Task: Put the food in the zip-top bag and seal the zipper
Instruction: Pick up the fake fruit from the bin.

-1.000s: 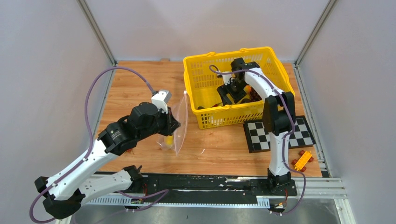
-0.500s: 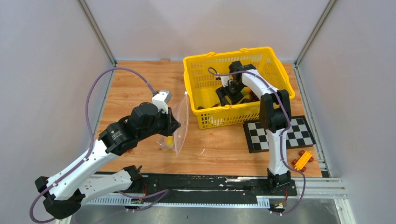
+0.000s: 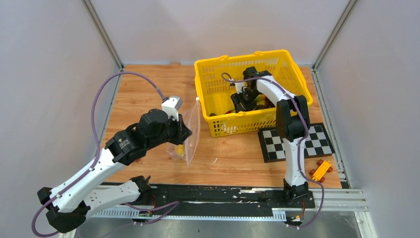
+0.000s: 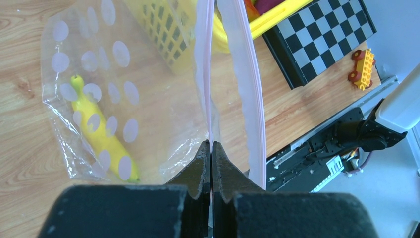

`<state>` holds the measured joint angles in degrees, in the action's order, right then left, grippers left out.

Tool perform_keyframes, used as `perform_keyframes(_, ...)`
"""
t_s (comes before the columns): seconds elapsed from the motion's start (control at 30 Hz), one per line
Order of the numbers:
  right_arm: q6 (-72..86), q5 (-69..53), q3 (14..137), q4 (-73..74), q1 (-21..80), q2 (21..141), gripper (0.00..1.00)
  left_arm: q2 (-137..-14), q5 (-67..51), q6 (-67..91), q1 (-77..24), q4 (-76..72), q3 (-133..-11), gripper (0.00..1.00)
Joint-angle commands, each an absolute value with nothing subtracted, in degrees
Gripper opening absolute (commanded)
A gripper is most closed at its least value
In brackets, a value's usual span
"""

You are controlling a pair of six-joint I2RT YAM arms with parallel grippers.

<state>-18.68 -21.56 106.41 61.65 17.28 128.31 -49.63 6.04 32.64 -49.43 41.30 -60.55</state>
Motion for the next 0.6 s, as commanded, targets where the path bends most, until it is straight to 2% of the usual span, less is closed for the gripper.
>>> perform_keyframes(0.0,-16.09,-22.62,106.61,58.68,17.36,119.05,0.34,-49.48,5.75,31.99,-49.57,39.81,-60.51,0.00)
perform_keyframes(0.27,-8.29,-26.31,97.80,46.22,17.40,99.76,0.27,-49.63,5.83,32.21,-49.57,38.93,-60.34,0.00)
perform_keyframes(0.57,8.80,-37.77,82.02,21.75,20.56,80.31,0.24,-51.33,3.76,32.13,-49.57,37.46,-60.47,0.00)
